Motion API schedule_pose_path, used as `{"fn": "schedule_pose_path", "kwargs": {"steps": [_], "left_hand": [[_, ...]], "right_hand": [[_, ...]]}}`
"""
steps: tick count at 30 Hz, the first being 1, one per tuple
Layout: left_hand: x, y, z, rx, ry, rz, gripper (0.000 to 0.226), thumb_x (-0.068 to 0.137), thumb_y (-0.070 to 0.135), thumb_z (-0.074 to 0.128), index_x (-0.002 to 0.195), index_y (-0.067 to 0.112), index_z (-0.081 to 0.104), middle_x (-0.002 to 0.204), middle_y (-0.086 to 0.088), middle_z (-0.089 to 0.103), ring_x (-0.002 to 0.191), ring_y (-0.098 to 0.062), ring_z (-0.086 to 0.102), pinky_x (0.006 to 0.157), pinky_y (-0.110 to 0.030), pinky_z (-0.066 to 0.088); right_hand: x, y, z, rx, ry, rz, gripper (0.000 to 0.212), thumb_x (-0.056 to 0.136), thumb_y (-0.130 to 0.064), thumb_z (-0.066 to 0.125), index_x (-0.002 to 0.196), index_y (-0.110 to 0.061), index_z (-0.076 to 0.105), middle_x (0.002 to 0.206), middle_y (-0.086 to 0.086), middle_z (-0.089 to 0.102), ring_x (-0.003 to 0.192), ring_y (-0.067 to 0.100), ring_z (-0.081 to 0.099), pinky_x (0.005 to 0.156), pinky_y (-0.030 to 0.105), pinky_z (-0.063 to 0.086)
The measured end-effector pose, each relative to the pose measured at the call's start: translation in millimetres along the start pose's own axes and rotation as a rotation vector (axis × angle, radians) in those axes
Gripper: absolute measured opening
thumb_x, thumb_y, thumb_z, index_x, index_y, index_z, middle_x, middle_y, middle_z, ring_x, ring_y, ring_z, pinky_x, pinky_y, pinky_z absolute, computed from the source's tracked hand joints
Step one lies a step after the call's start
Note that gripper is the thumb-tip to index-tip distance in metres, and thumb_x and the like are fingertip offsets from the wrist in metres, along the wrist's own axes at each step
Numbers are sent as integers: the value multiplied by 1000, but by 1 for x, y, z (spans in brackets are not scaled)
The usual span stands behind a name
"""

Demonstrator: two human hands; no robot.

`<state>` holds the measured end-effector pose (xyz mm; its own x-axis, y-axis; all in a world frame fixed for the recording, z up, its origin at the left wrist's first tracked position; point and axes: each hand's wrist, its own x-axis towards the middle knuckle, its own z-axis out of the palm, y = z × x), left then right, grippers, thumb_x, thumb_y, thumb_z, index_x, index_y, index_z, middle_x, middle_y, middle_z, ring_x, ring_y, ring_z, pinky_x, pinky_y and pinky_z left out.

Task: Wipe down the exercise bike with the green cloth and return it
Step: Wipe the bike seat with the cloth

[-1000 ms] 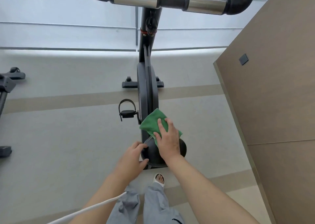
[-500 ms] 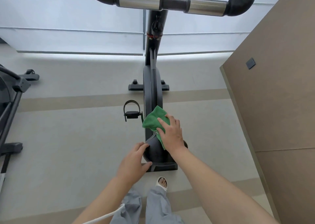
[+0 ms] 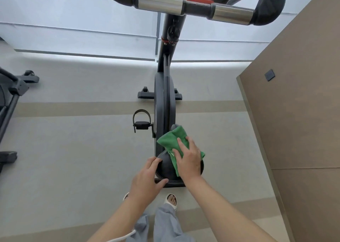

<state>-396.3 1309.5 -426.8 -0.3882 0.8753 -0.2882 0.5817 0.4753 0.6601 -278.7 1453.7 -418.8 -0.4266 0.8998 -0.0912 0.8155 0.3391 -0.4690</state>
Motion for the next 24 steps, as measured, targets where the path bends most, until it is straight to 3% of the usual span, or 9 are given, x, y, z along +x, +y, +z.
{"fn": "schedule_pose_path", "kwargs": {"steps": [4, 9, 14, 19, 21, 24], "left_hand": [[0, 1, 1, 27, 20, 6, 69, 84, 48, 80, 143, 32, 49, 149, 23, 41, 110, -12, 66, 82, -34, 60], [-1, 3, 2, 54, 19, -1, 68, 81, 48, 82, 139, 34, 50, 143, 25, 43, 102, -9, 64, 75, -30, 58], [-1, 4, 1, 19, 3, -20, 69, 79, 50, 84, 138, 39, 48, 139, 28, 43, 100, -5, 63, 74, -24, 54], [-2, -3, -1, -62, -14, -54, 87, 79, 51, 85, 148, 40, 34, 134, 23, 45, 102, 0, 60, 75, -25, 52], [-6, -8, -4, -108, -9, -79, 93, 79, 49, 86, 153, 39, 31, 135, 24, 41, 106, 3, 57, 76, -23, 52], [-13, -23, -13, -133, 6, -105, 92, 81, 43, 85, 155, 38, 30, 138, 25, 39, 108, 4, 55, 77, -23, 53]], "right_hand": [[63, -18, 13, 67, -56, -16, 49, 100, -29, 68, 148, -20, 61, 157, 13, 44, 143, 32, 45, 114, 48, 45], [88, -14, 14, 140, -116, -11, 43, 99, -30, 66, 141, -21, 66, 150, 6, 50, 131, 33, 46, 107, 48, 48], [32, 18, -8, 236, -62, -17, 43, 98, -20, 72, 140, -20, 68, 145, 5, 55, 127, 31, 53, 110, 46, 46], [-50, 45, -22, -15, 11, -64, 42, 91, -29, 79, 132, -28, 72, 141, -1, 60, 123, 27, 54, 94, 44, 46], [-74, 48, -15, -61, 23, -139, 44, 91, -30, 78, 134, -27, 71, 144, 0, 58, 132, 28, 51, 98, 45, 44], [-87, 37, 2, -45, 3, -266, 47, 96, -30, 71, 143, -25, 65, 155, 1, 54, 150, 28, 40, 116, 46, 36]]}}
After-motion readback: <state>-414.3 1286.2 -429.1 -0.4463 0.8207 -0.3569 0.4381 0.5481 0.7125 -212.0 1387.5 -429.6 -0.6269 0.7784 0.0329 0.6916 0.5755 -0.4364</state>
